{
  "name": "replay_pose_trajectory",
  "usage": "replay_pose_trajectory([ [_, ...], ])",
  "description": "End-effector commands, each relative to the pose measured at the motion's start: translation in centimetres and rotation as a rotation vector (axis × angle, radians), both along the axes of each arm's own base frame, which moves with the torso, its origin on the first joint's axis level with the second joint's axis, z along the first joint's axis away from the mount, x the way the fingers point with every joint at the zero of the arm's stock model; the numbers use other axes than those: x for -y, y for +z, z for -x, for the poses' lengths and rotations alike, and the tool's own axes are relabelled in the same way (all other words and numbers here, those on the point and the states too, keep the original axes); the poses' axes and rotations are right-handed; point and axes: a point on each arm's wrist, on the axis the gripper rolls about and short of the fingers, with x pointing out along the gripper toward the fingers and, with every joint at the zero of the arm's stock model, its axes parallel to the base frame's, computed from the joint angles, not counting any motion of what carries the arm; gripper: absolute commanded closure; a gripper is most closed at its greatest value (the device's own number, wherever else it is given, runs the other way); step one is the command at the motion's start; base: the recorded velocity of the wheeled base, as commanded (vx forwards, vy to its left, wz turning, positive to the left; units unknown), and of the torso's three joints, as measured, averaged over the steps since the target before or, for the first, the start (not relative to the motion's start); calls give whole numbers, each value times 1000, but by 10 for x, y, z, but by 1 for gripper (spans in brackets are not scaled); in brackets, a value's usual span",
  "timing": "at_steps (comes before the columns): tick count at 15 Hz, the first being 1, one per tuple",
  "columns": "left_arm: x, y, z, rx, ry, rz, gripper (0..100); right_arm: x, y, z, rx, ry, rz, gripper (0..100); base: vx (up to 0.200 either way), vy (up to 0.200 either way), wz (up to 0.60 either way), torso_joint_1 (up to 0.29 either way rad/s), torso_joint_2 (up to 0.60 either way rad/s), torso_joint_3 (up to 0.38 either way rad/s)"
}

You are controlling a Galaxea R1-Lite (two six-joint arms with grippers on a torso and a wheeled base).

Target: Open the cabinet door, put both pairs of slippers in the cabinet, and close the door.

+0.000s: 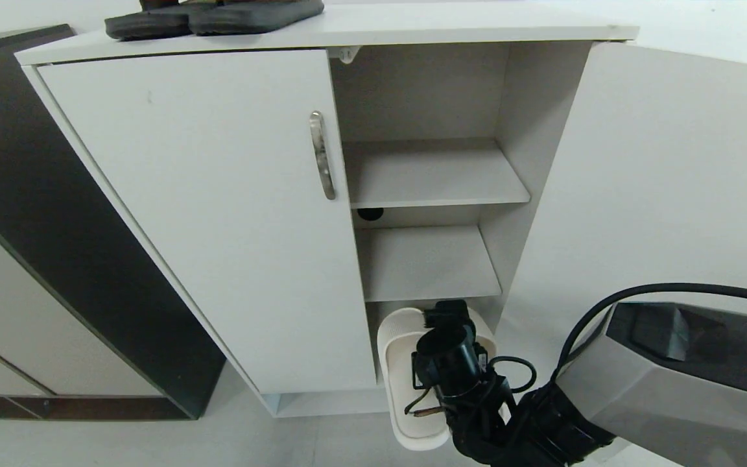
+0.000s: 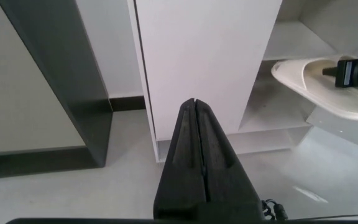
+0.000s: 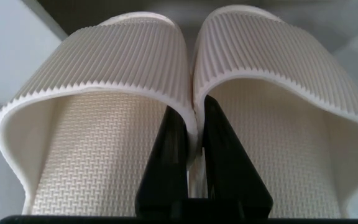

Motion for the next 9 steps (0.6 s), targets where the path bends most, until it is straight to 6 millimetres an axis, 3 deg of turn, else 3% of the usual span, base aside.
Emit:
replay_pose_trajectory([
  [1,0,0,0,-1,0,0,100,5,-3,3,30,-3,36,100,0,0,0,2,7,-193],
  [4,0,0,0,-1,0,-1,100,4,-14,-5,179,-20,30,100,0,0,0,4,2,-181],
  [9,0,0,0,-1,0,-1,100,6,-17,-8,184,-26,27,100,0,0,0,0,0,-19],
])
